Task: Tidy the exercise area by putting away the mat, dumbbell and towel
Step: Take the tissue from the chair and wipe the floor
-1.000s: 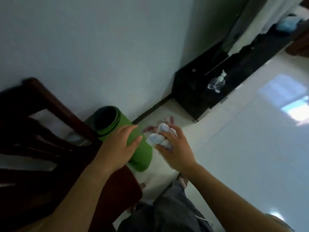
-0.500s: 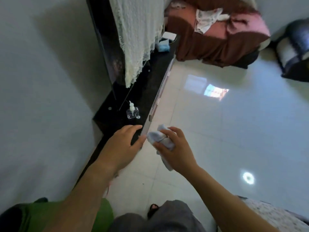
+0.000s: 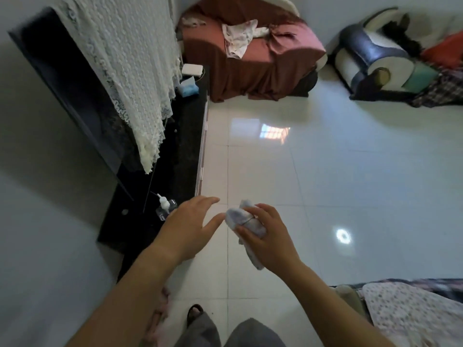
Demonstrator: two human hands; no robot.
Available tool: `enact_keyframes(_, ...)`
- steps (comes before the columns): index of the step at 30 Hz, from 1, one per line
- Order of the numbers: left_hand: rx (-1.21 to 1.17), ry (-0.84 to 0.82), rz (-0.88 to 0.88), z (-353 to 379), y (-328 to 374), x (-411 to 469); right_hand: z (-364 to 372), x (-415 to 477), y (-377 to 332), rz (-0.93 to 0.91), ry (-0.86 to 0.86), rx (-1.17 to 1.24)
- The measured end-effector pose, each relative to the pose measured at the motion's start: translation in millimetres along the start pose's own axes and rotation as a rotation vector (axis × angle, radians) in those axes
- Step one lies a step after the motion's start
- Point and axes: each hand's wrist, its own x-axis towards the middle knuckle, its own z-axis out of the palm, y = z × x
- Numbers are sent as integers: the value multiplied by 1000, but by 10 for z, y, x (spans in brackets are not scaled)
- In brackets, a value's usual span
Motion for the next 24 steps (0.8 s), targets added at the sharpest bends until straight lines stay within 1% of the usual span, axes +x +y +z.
enact_keyframes(3,35,-25,49,-121,-80,286,26,157,-37,41,44,-17)
enact_keyframes(7,85,-81,102,-152,-61,618,19,293,2,69,109,21)
enact_keyframes(10,86,-121,162,-120,29,918,-113,403,73,89,135,14)
enact_keyframes(12,100,-150,196,-62,141,1142,-247,498,172,114,181,22)
enact_keyframes(18,160,-225,279,201,603,1884,-667,886,696,181,280,67)
enact_keyframes(24,190,-293,292,534,1202,2853,-1267,1544,1332,216,313,115)
